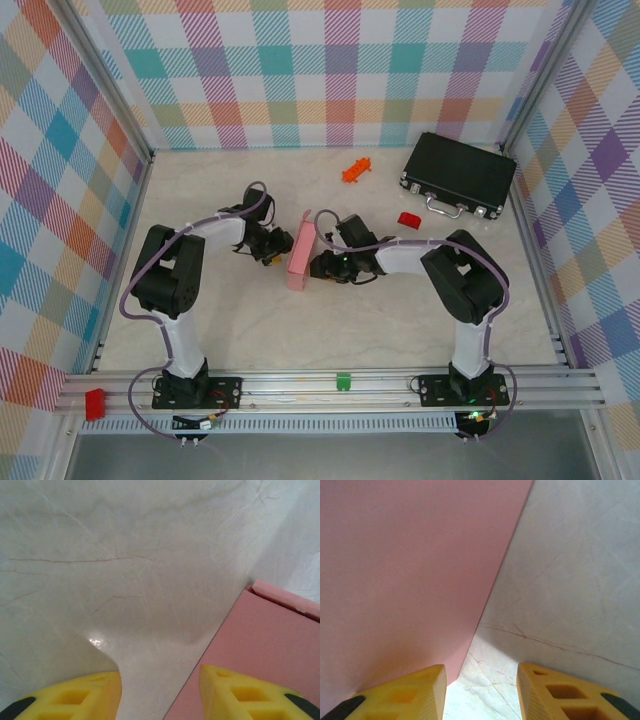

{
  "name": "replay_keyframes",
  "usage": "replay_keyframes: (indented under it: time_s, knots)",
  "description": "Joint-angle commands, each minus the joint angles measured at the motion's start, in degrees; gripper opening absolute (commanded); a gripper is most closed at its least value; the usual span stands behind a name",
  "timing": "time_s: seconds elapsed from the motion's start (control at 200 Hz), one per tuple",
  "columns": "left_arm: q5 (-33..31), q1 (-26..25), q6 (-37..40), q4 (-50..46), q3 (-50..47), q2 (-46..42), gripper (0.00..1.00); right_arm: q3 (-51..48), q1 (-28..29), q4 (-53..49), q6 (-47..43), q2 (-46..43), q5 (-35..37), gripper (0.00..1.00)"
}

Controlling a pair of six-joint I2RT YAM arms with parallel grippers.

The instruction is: Fold the paper box

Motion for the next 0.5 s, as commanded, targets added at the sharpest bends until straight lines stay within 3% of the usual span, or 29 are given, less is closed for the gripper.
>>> replay_keyframes:
  time_s: [0.0,0.205,0.5]
  knots:
    - [2.92,-1.96,1.86,20.04,1.61,5.02,0.45,0.32,0.47,-0.06,1.26,0.08,2.28,0.42]
    - [-5.99,-0.74,1.93,16.10,-0.57,-1.49,0.45,-2.43,-1.25,-4.58,0.90,-7.10,8.85,0.42]
    - [-14.60,-0.20,5.57,8.75,-2.40,-13.75,0.46,-0.67,-2.88,-5.10,0.84,-16.36,5.91,0.47]
